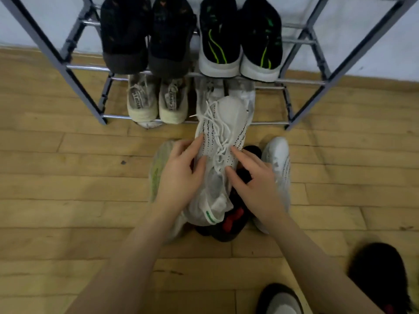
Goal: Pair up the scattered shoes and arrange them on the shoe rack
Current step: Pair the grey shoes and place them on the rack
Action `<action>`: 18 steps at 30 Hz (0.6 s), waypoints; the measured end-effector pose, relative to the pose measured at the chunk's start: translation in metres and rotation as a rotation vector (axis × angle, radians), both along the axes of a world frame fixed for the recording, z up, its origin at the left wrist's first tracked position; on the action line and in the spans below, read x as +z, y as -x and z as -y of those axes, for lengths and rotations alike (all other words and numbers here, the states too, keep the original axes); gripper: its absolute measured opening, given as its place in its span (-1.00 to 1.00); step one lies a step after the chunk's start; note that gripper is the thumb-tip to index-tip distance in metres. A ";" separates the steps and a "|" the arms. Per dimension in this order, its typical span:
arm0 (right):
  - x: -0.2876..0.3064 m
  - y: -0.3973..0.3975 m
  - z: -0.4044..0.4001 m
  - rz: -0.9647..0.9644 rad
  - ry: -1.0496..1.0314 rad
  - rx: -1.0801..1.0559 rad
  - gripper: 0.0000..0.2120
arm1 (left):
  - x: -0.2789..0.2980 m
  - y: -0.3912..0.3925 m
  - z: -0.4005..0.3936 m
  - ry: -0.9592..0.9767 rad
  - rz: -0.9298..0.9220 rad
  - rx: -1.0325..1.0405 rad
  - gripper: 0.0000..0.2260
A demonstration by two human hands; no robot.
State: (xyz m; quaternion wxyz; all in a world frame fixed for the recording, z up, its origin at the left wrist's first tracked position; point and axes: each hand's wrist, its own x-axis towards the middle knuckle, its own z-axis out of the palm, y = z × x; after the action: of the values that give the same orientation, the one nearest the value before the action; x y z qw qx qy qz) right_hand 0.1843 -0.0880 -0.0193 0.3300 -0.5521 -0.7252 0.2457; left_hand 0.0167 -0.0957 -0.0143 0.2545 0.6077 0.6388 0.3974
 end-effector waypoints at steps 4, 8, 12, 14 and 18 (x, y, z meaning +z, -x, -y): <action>0.000 -0.042 -0.010 -0.089 -0.022 -0.060 -0.57 | 0.009 -0.041 -0.023 0.118 0.022 -0.067 -0.57; -0.009 -0.073 -0.025 0.032 0.050 -0.070 -0.58 | -0.005 -0.068 -0.034 0.186 -0.015 -0.104 -0.58; -0.033 -0.084 -0.025 0.337 0.341 -0.013 -0.68 | -0.022 -0.077 -0.040 0.423 -0.139 -0.159 -0.67; -0.035 -0.088 -0.021 0.239 0.374 -0.047 -0.71 | -0.017 -0.076 -0.036 0.461 -0.181 -0.157 -0.65; -0.032 -0.099 -0.005 -0.067 0.321 -0.179 -0.72 | 0.000 -0.072 -0.009 0.307 -0.337 -0.261 -0.48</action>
State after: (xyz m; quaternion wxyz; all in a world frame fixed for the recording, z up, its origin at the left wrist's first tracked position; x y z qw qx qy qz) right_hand 0.2831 -0.0828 -0.0513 0.2822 -0.6517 -0.6133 0.3458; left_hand 0.0883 -0.0869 -0.0139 0.2828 0.6968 0.6412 0.1530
